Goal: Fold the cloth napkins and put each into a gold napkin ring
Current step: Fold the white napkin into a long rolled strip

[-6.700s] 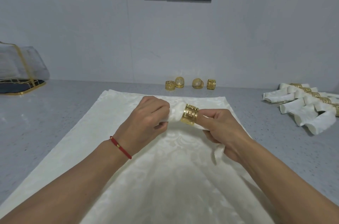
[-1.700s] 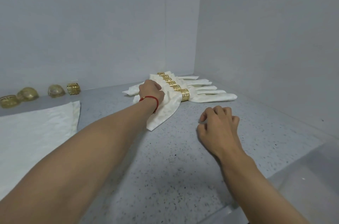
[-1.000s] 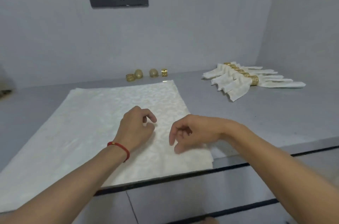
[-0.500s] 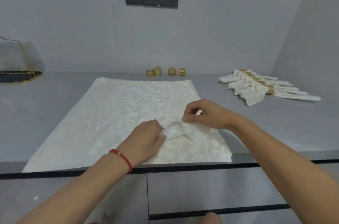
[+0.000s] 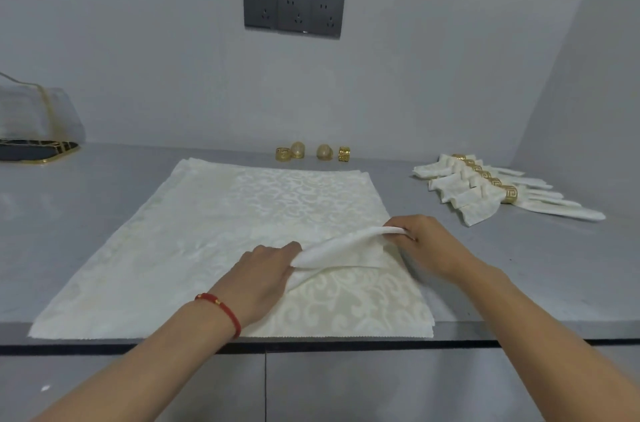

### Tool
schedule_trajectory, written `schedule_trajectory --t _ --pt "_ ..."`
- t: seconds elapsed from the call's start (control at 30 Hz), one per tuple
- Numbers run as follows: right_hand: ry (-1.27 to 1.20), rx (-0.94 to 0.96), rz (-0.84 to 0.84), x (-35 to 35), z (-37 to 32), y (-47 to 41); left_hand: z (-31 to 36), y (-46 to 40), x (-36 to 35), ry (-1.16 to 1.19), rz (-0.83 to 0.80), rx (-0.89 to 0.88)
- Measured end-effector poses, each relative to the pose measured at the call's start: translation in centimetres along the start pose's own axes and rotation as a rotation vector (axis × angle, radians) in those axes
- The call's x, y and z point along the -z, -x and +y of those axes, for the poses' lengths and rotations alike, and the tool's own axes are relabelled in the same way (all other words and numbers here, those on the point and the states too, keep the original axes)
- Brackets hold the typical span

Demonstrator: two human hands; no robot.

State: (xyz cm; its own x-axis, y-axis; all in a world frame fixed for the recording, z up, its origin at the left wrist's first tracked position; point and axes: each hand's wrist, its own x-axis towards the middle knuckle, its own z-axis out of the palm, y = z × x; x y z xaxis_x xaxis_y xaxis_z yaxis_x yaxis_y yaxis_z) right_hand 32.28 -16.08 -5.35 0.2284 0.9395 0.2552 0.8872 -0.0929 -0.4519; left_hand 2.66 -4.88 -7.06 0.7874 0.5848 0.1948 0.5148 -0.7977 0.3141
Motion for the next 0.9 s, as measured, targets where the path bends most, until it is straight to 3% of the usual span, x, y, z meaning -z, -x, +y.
schedule_trajectory --t 0.1,0.23,0.5,0.67,0.9 --pt "0.084 -0.013 -0.055 1.7 0.5 2.5 -0.5 -1.2 0.0 0.066 -0.078 -0.103" --pt "-0.038 -0.044 -0.114 3.1 -1.1 4.8 -1.4 -1.0 1.5 0.17 -0.152 -0.155" --pt "-0.319 -0.012 -0.186 1.3 -6.6 3.9 -3.8 3.8 5.3 0.436 -0.12 -0.004" --pt "-0.365 -0.019 -0.142 0.4 -7.2 1.0 -5.1 3.2 6.4 0.625 -0.133 0.088" --pt "-0.077 -0.152 -0.091 -2.0 -4.4 -9.3 -8.9 -7.3 5.0 0.167 -0.002 0.153"
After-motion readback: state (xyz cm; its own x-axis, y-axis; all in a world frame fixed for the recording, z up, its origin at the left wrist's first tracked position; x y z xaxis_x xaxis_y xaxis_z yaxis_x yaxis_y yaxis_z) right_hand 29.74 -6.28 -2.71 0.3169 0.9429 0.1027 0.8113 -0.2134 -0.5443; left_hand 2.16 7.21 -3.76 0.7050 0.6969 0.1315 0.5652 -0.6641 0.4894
